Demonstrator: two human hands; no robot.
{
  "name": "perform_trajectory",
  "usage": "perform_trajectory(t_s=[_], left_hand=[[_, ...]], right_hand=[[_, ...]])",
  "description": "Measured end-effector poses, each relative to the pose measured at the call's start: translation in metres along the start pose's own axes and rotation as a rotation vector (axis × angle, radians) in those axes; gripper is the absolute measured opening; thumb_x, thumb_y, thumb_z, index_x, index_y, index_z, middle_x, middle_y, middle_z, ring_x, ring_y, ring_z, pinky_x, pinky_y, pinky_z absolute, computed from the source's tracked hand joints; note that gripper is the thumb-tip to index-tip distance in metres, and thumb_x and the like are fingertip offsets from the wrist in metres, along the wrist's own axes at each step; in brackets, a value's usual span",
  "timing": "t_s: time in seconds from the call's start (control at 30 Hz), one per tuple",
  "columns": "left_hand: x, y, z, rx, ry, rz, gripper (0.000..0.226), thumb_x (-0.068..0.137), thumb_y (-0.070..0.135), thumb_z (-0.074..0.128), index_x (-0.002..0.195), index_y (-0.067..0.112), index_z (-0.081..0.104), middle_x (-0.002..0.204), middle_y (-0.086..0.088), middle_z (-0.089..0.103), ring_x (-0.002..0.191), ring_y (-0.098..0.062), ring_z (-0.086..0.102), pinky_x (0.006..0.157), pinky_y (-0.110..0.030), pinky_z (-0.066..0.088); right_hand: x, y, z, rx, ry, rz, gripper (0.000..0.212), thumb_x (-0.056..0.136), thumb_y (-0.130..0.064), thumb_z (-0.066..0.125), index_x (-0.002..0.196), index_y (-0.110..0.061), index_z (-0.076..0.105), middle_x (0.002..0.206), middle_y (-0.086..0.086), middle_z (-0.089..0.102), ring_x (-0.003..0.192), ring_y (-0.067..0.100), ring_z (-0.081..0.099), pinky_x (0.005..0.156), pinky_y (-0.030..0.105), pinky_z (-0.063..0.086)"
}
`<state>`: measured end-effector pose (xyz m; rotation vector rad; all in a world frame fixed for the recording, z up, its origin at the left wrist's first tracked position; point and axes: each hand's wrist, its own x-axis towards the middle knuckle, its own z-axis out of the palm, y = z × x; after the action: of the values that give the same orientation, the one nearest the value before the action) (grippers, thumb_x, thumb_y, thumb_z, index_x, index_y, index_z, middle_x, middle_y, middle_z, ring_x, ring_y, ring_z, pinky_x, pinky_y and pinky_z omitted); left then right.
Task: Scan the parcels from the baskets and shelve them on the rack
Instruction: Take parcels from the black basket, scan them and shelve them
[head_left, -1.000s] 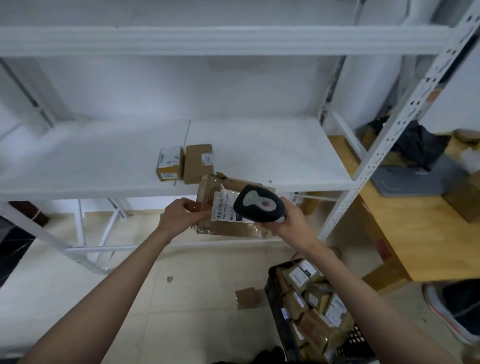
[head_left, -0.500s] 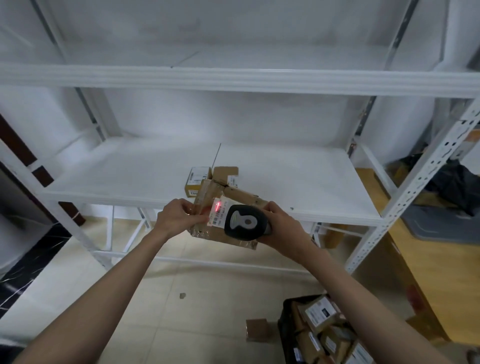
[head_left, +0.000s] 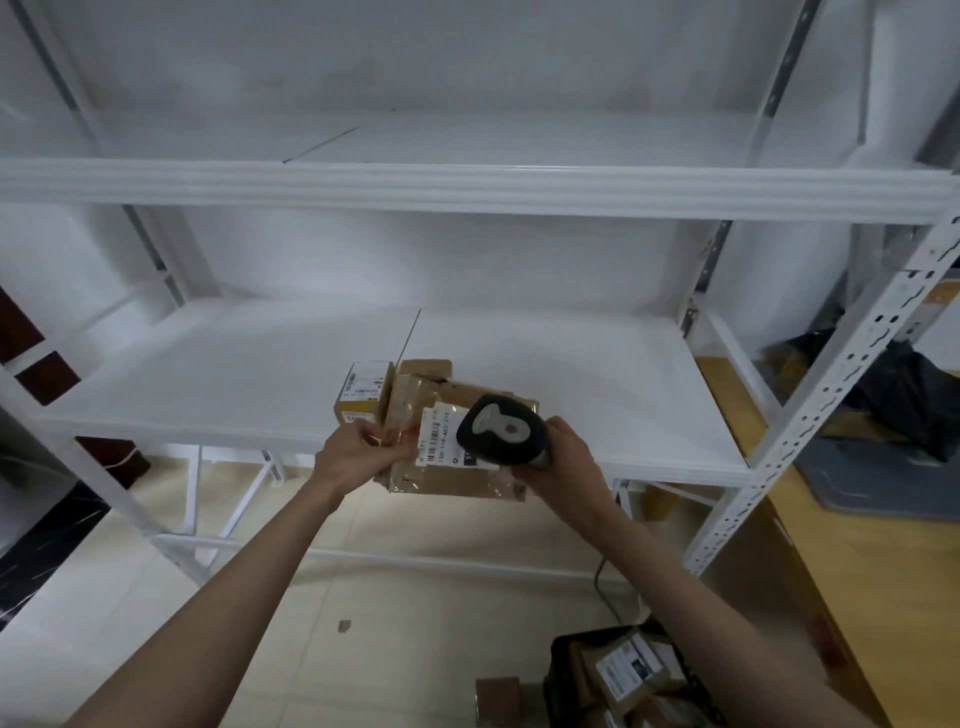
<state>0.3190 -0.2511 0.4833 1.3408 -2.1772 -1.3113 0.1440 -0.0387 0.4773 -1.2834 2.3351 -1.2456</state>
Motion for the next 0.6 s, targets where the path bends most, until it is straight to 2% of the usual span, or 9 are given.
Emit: perform_trajectory(t_s=[0.07, 0.13, 0.2, 0.23, 0.3, 0.43, 0.47, 0.53, 0.6], left_hand=[[0.007, 0.005, 0.018, -0.129, -0.013, -0.063, 0.079, 0.038, 0.067, 0.081, 0.098, 0.017, 0.068, 0.088, 0.002, 0.076, 0.081, -0.017, 0.074, 0.081, -0.04, 0.06], [0.018, 0.009, 0.037, -0.303, -0.025, -0.129, 0.077, 0.051, 0.061, 0.086, 0.107, 0.01, 0.069, 0.094, -0.003, 0.077, 0.08, -0.02, 0.076, 0.068, -0.033, 0.062], [0.028, 0.015, 0.057, -0.438, -0.042, -0.194, 0.062, 0.07, 0.053, 0.083, 0.113, 0.01, 0.071, 0.096, -0.005, 0.078, 0.078, -0.02, 0.076, 0.054, -0.023, 0.056], [0.034, 0.019, 0.067, -0.478, -0.053, -0.227, 0.056, 0.076, 0.051, 0.081, 0.115, 0.012, 0.071, 0.1, -0.005, 0.078, 0.08, -0.02, 0.077, 0.056, -0.022, 0.054], [0.045, 0.026, 0.088, -0.537, -0.078, -0.29, 0.051, 0.079, 0.049, 0.078, 0.116, 0.015, 0.07, 0.106, -0.006, 0.076, 0.083, -0.022, 0.076, 0.065, -0.026, 0.053], [0.065, 0.04, 0.127, -0.627, -0.151, -0.428, 0.051, 0.084, 0.049, 0.075, 0.116, 0.011, 0.065, 0.103, -0.007, 0.072, 0.1, -0.027, 0.068, 0.091, -0.038, 0.051], [0.07, 0.042, 0.135, -0.649, -0.16, -0.466, 0.051, 0.083, 0.048, 0.075, 0.116, 0.01, 0.065, 0.102, -0.008, 0.071, 0.099, -0.026, 0.066, 0.091, -0.038, 0.051], [0.081, 0.045, 0.15, -0.717, -0.155, -0.536, 0.047, 0.084, 0.042, 0.076, 0.116, 0.011, 0.064, 0.101, -0.009, 0.07, 0.086, -0.021, 0.063, 0.076, -0.03, 0.054], [0.091, 0.048, 0.165, -0.835, -0.154, -0.571, 0.04, 0.088, 0.031, 0.074, 0.122, 0.012, 0.064, 0.111, -0.012, 0.071, 0.086, -0.02, 0.064, 0.065, -0.027, 0.054]], right_hand=[[0.009, 0.012, -0.006, 0.114, 0.06, 0.099, 0.035, 0.083, -0.016, 0.08, 0.086, -0.037, 0.052, 0.099, -0.002, 0.06, 0.088, 0.027, 0.065, 0.075, 0.05, 0.058], [0.018, 0.025, -0.012, 0.212, 0.099, 0.175, 0.027, 0.086, -0.014, 0.078, 0.091, -0.029, 0.057, 0.102, 0.009, 0.065, 0.084, 0.028, 0.068, 0.071, 0.05, 0.06], [0.028, 0.04, -0.018, 0.273, 0.128, 0.22, 0.022, 0.088, -0.014, 0.077, 0.105, -0.012, 0.063, 0.098, 0.011, 0.069, 0.074, 0.021, 0.069, 0.061, 0.035, 0.06], [0.034, 0.046, -0.019, 0.298, 0.136, 0.25, 0.026, 0.089, -0.012, 0.076, 0.11, -0.005, 0.063, 0.095, 0.01, 0.07, 0.068, 0.016, 0.068, 0.056, 0.027, 0.057], [0.044, 0.059, -0.022, 0.327, 0.138, 0.304, 0.029, 0.09, -0.011, 0.075, 0.114, 0.0, 0.062, 0.091, 0.01, 0.071, 0.061, 0.012, 0.065, 0.051, 0.018, 0.051], [0.062, 0.078, -0.02, 0.37, 0.121, 0.358, 0.023, 0.092, -0.011, 0.072, 0.111, 0.0, 0.065, 0.086, 0.01, 0.07, 0.059, 0.017, 0.063, 0.052, 0.019, 0.051], [0.066, 0.081, -0.019, 0.397, 0.119, 0.376, 0.022, 0.092, -0.01, 0.071, 0.111, -0.001, 0.065, 0.085, 0.01, 0.069, 0.06, 0.019, 0.063, 0.052, 0.021, 0.051], [0.075, 0.087, -0.016, 0.449, 0.122, 0.412, 0.02, 0.092, -0.009, 0.071, 0.111, -0.005, 0.064, 0.085, 0.01, 0.069, 0.061, 0.019, 0.063, 0.055, 0.024, 0.053], [0.081, 0.094, -0.013, 0.487, 0.122, 0.443, 0.019, 0.092, -0.01, 0.071, 0.109, -0.008, 0.064, 0.083, 0.008, 0.068, 0.059, 0.017, 0.063, 0.058, 0.028, 0.055]])
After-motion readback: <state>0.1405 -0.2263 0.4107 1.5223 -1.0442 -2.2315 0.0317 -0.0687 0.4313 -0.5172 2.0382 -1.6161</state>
